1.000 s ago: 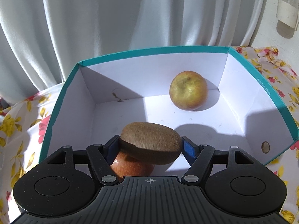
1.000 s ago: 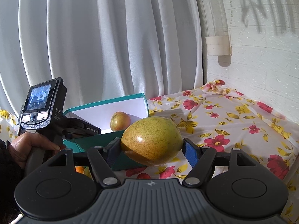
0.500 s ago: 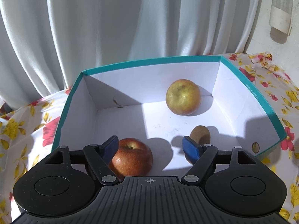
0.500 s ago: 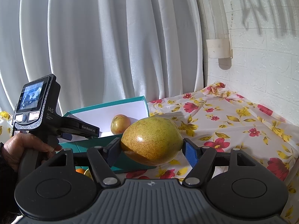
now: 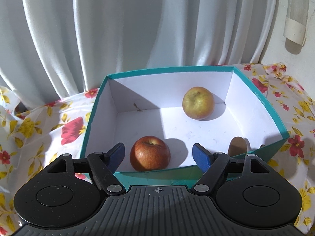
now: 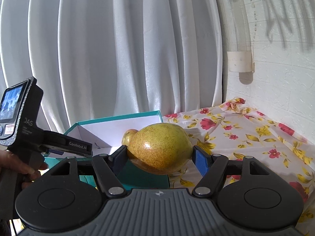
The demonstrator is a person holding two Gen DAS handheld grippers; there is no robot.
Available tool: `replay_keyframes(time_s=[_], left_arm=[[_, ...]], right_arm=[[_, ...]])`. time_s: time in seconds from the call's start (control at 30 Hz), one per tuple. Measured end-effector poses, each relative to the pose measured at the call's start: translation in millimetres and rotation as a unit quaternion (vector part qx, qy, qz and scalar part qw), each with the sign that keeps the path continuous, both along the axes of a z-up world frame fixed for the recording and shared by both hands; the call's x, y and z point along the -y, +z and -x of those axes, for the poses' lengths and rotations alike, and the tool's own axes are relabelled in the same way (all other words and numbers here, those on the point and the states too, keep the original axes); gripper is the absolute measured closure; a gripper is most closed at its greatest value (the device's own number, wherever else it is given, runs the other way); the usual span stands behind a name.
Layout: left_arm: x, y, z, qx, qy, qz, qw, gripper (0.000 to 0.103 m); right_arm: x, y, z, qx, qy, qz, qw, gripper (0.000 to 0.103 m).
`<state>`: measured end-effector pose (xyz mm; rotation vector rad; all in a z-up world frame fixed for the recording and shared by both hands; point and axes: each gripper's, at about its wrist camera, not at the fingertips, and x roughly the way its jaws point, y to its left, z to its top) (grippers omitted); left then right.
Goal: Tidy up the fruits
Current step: 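Lower the yellow-green pear into the teal box and open the right gripper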
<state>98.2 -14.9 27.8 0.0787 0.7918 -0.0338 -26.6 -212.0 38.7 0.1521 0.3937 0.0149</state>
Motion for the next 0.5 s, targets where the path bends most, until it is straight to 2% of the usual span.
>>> replay_keyframes(time_s=[0.5], left_arm=[[-18,8,17,0.008,0.026,0.001,0.9996,0.021]], right_arm=[[-16,4,-39,0.013,0.033,0.016,0.999,0.032]])
